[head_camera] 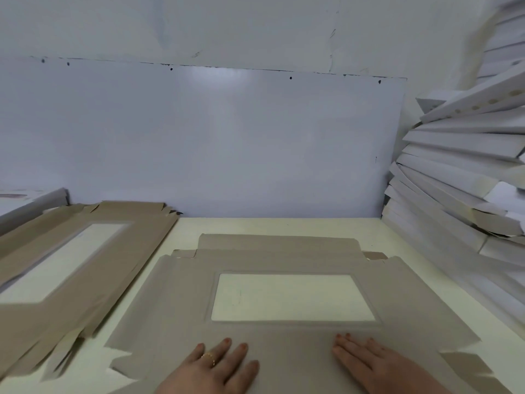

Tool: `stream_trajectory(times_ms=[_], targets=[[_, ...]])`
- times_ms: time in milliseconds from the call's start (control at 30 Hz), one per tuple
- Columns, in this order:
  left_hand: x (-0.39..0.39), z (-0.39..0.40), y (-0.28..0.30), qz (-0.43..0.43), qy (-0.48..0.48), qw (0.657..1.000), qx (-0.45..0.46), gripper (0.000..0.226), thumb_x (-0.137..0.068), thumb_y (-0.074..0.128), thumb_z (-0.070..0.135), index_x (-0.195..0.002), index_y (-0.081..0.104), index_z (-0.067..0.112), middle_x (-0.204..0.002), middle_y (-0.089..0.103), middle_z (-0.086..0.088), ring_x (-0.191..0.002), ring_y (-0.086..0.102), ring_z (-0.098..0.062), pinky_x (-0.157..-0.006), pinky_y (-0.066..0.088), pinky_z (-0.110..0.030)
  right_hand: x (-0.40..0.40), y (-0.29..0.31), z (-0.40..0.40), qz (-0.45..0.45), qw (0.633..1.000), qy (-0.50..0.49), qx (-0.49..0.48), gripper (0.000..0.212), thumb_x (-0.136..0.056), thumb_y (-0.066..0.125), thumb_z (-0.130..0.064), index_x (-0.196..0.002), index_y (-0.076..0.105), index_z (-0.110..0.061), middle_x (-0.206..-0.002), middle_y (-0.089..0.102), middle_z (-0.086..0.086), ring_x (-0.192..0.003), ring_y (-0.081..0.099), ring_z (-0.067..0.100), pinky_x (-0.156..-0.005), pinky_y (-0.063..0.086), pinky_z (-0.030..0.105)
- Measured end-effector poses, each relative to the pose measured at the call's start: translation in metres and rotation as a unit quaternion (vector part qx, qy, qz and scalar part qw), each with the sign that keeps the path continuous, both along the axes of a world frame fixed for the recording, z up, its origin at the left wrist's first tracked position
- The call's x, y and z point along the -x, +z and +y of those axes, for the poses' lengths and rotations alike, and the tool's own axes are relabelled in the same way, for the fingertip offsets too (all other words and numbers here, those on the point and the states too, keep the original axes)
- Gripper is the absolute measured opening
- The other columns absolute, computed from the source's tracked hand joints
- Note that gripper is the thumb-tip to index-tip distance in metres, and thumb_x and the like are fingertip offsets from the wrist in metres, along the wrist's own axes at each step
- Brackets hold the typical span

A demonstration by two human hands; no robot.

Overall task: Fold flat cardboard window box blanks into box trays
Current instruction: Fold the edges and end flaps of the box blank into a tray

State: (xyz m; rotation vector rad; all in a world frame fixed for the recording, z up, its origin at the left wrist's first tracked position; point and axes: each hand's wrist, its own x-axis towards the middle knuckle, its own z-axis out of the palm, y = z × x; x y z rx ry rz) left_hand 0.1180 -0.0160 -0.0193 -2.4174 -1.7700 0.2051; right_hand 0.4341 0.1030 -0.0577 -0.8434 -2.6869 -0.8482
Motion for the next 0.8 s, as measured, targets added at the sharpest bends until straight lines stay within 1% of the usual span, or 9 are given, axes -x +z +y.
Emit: stream_trajectory(times_ms=[67, 100, 167, 200, 267, 433, 567, 700, 800], targets=[[-0.005, 0.022, -0.002, 0.012, 0.014, 0.999, 0.043, 0.057, -0.099, 0.008, 0.059, -0.147, 0.03, 0.038, -0.156, 0.032, 0.002, -0.139, 0.038, -0.024, -0.108, 0.038, -0.044, 0.017, 0.02, -0.006, -0.027, 0.984, -0.077, 0.161, 0.063, -0.104, 0.004, -0.037, -0.137, 0.055, -0.02, -0.151, 0.039, -0.008, -0.129, 0.044, -0.004, -0.11, 0.014, 0.009], [-0.005, 0.03, -0.003, -0.001, 0.044, 0.992, 0.119, 0.07, -0.091, 0.01, 0.071, -0.152, 0.011, 0.036, -0.162, 0.009, 0.0, -0.148, 0.016, -0.026, -0.116, 0.02, -0.049, 0.025, 0.039, -0.005, -0.038, 0.969, -0.1, 0.221, 0.064, -0.101, 0.013, -0.054, -0.126, 0.065, -0.027, -0.141, 0.052, -0.011, -0.119, 0.055, -0.004, -0.103, 0.027, 0.006], [-0.011, 0.038, 0.0, -0.007, 0.093, 0.98, 0.176, 0.098, -0.074, 0.009, 0.086, -0.153, -0.001, 0.03, -0.162, -0.006, -0.003, -0.149, 0.001, -0.027, -0.117, 0.009, -0.051, 0.037, 0.053, -0.002, -0.029, 0.953, -0.102, 0.283, 0.074, -0.087, 0.034, -0.073, -0.147, 0.039, -0.03, -0.156, 0.031, -0.009, -0.139, 0.035, 0.003, -0.11, 0.025, 0.017], [-0.015, 0.044, -0.002, -0.013, 0.098, 0.982, 0.159, 0.102, -0.074, 0.015, 0.088, -0.154, 0.0, 0.027, -0.162, -0.005, -0.005, -0.149, 0.002, -0.029, -0.117, 0.011, -0.052, 0.037, 0.046, 0.0, -0.03, 0.944, -0.105, 0.31, 0.085, -0.083, 0.04, -0.074, -0.153, 0.019, -0.033, -0.161, 0.013, -0.008, -0.146, 0.019, 0.006, -0.114, 0.017, 0.022], [-0.026, 0.051, -0.002, -0.028, 0.123, 0.984, 0.126, 0.104, -0.076, 0.025, 0.087, -0.153, 0.004, 0.02, -0.162, 0.0, -0.009, -0.147, 0.007, -0.033, -0.114, 0.017, -0.054, 0.047, 0.041, 0.004, -0.055, 0.923, -0.146, 0.352, 0.092, -0.078, 0.041, -0.074, -0.154, 0.006, -0.036, -0.162, 0.01, -0.004, -0.148, 0.013, 0.012, -0.117, 0.016, 0.03], [-0.052, 0.058, -0.001, -0.035, 0.174, 0.979, 0.1, 0.099, -0.076, 0.029, 0.082, -0.144, 0.024, 0.01, -0.148, 0.029, -0.015, -0.134, 0.031, -0.041, -0.101, 0.036, -0.053, 0.087, 0.041, -0.006, -0.023, 0.947, -0.131, 0.291, 0.074, -0.08, 0.048, -0.033, -0.148, 0.019, -0.03, -0.137, 0.048, 0.002, -0.125, 0.048, 0.025, -0.101, 0.042, 0.036], [-0.061, 0.059, 0.015, -0.013, 0.115, 0.992, 0.047, 0.042, -0.091, 0.041, 0.042, -0.12, 0.052, 0.013, -0.12, 0.061, -0.014, -0.109, 0.057, -0.032, -0.09, 0.042, -0.039, 0.107, 0.043, -0.007, -0.065, 0.96, -0.112, 0.249, 0.062, -0.078, 0.047, -0.006, -0.136, 0.03, -0.021, -0.121, 0.056, 0.012, -0.108, 0.057, 0.035, -0.087, 0.042, 0.041], [-0.058, 0.069, 0.026, 0.074, 0.064, 0.994, 0.055, 0.025, -0.096, 0.044, 0.024, -0.114, 0.057, 0.014, -0.114, 0.064, -0.013, -0.106, 0.06, -0.033, -0.085, 0.045, -0.039, 0.1, 0.05, 0.004, -0.067, 0.969, -0.074, 0.224, 0.05, -0.081, 0.042, -0.003, -0.128, 0.038, -0.019, -0.114, 0.058, 0.014, -0.102, 0.059, 0.036, -0.082, 0.041, 0.039], [-0.037, 0.078, 0.041, 0.03, 0.073, 0.993, 0.088, 0.026, -0.092, 0.047, 0.027, -0.113, 0.06, 0.018, -0.11, 0.064, -0.011, -0.103, 0.06, -0.032, -0.084, 0.046, -0.035, 0.086, 0.062, 0.018, -0.046, 0.955, -0.104, 0.275, 0.051, -0.088, 0.044, -0.01, -0.134, 0.038, -0.03, -0.117, 0.059, 0.009, -0.105, 0.057, 0.033, -0.083, 0.041, 0.036]])
